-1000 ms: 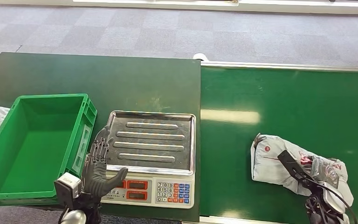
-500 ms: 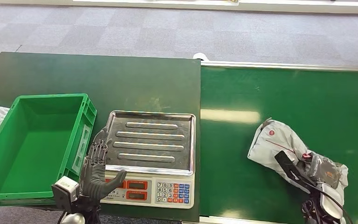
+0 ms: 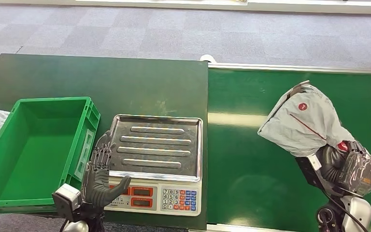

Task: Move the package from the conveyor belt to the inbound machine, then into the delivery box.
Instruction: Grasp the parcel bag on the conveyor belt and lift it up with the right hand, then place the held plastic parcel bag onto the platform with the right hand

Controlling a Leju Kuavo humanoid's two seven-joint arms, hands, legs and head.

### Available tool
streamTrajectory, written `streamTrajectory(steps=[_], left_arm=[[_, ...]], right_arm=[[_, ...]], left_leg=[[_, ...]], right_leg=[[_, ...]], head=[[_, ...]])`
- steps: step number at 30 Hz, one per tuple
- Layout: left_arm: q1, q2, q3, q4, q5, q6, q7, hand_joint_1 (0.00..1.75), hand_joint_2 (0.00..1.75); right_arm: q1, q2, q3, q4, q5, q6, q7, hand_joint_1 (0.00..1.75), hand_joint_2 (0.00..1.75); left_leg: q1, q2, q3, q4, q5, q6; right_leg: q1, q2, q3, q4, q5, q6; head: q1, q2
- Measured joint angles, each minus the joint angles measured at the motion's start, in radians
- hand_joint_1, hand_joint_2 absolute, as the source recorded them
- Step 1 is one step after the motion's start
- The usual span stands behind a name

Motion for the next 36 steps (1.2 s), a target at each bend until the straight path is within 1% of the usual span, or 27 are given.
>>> streamTrajectory(steps=[3,5,8,11,18,22,26,31,33,36], left_arm=[[0.0,0.0,0.0,0.0,0.001,0.005,-0.006,0.0,1.75],[0.0,0.0,0.0,0.0,0.002,0.007,-0.01,0.0,1.75],[0.0,0.0,0.0,0.0,0.002,0.009,-0.012,0.0,1.75],[0.0,0.0,0.0,0.0,0.002,0.009,-0.013,0.0,1.75],[0.0,0.0,0.0,0.0,-0.001,0.002,-0.014,0.0,1.75],[-0.008,0.0,0.0,0.002,-0.003,-0.008,-0.015,0.0,1.75],[-0.022,0.0,0.0,0.008,-0.006,-0.022,-0.017,0.0,1.75],[-0.043,0.0,-0.001,0.025,-0.012,-0.034,-0.02,0.0,1.75],[-0.054,0.0,-0.003,0.035,-0.012,-0.038,-0.024,0.0,1.75],[-0.073,0.0,-0.009,0.056,-0.01,-0.046,-0.03,0.0,1.75]], right_arm=[[0.026,0.009,0.018,-0.074,-0.044,0.002,-0.042,1.75,0.0],[0.043,0.015,0.041,-0.122,-0.045,0.009,-0.056,1.75,0.0],[0.066,0.026,0.089,-0.19,-0.033,0.027,-0.063,1.75,0.0],[0.085,0.036,0.146,-0.243,-0.028,0.073,-0.063,1.75,0.0],[0.115,0.048,0.271,-0.31,0.029,0.165,-0.034,1.75,0.0],[0.116,0.047,0.327,-0.314,0.124,0.211,0.011,1.75,0.0],[0.08,0.042,0.366,-0.294,0.243,0.247,0.064,1.75,0.0],[-0.016,0.033,0.421,-0.211,0.332,0.285,0.085,1.75,0.0],[-0.059,0.033,0.449,-0.173,0.333,0.302,0.078,1.75,0.0],[-0.121,0.033,0.493,-0.12,0.281,0.334,0.038,1.75,0.0]], left_leg=[[0.0,0.0,0.0,0.0,0.0,0.0],[0.0,0.0,0.0,0.0,0.0,0.0],[0.0,0.0,0.0,0.0,0.0,0.0],[0.0,0.0,0.0,0.0,0.0,0.0],[0.0,0.0,0.0,0.0,0.0,0.0],[0.0,0.001,0.0,0.0,0.0,0.0],[0.0,0.001,0.0,0.0,0.0,0.0],[0.0,0.001,0.0,0.0,0.0,0.0],[0.0,0.001,0.0,0.0,0.0,0.0],[0.0,0.001,0.0,0.0,0.0,0.0]], right_leg=[[0.0,0.0,0.0,0.0,0.0,0.0],[0.0,0.0,0.0,0.0,0.0,0.0],[0.0,0.0,0.0,0.0,0.0,0.0],[0.0,0.0,0.0,0.0,0.0,0.0],[0.0,0.0,0.0,0.0,0.0,0.0],[0.0,0.0,-0.001,0.0,0.0,0.0],[0.0,0.0,-0.001,0.0,0.0,0.0],[0.0,0.001,0.0,0.0,0.0,0.0],[0.0,0.0,0.0,0.0,0.0,0.0],[0.0,0.0,-0.001,0.0,0.0,0.0]], head=[[0.0,0.0],[0.0,0.0],[0.0,0.0],[0.0,0.0],[0.0,0.0],[0.0,0.0],[0.0,0.0],[0.0,0.0],[0.0,0.0],[0.0,0.0]])
